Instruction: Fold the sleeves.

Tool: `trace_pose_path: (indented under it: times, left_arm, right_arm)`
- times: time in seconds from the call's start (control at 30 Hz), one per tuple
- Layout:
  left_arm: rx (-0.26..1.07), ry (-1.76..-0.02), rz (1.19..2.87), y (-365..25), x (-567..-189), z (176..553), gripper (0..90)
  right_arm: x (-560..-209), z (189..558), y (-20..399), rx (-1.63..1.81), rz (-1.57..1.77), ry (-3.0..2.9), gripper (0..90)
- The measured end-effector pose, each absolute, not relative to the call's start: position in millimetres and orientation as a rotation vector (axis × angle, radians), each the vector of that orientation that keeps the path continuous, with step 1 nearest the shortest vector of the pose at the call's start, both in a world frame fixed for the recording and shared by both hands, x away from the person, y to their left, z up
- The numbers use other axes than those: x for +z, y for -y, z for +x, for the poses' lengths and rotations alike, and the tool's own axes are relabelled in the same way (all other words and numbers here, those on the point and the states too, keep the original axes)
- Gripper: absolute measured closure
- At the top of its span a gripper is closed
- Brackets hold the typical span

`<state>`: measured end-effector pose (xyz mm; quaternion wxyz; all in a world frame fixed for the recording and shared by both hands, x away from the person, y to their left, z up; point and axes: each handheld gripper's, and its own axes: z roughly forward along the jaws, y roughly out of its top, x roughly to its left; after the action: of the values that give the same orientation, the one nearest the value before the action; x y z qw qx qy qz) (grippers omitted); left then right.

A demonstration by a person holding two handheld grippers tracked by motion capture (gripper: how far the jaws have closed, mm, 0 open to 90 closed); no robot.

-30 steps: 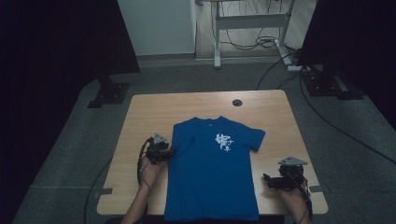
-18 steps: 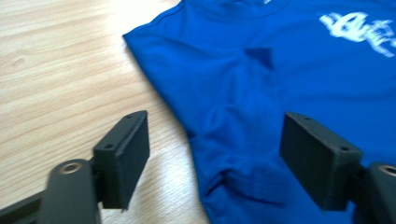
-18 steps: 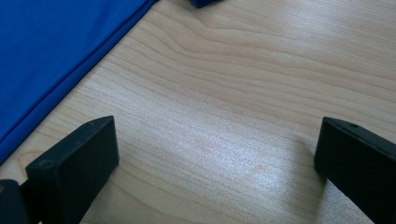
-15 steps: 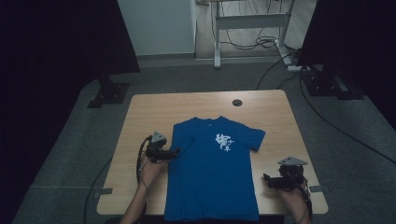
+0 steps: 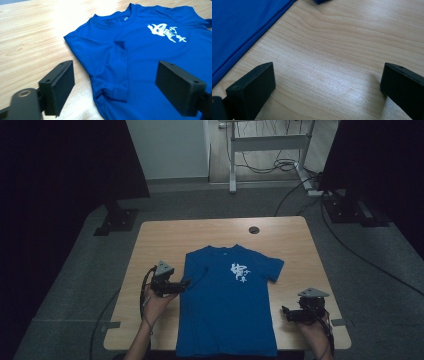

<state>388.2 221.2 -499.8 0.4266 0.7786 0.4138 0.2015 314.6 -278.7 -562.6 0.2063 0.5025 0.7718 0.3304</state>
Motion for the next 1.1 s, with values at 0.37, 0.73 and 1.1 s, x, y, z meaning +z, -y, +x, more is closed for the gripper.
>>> trace_pose_path:
  times: [0.37, 0.73, 1.1]
  left_arm:
    - [0.523, -1.049, 1.932, -240.3, -496.8, 367.4, 14.7]
    - [0.547, -1.037, 1.919, -257.8, -498.3, 342.5, 11.9]
    - [0.549, -1.085, 1.901, -275.6, -512.1, 323.2, 11.4]
  right_arm:
    - [-562.6, 314.6, 278.7, 0.92, 1.4, -2.151, 0.0]
    - [-562.6, 314.6, 278.7, 0.92, 1.4, -2.15, 0.0]
    - [-562.6, 314.6, 278.6, 0.921, 1.399, -2.15, 0.0]
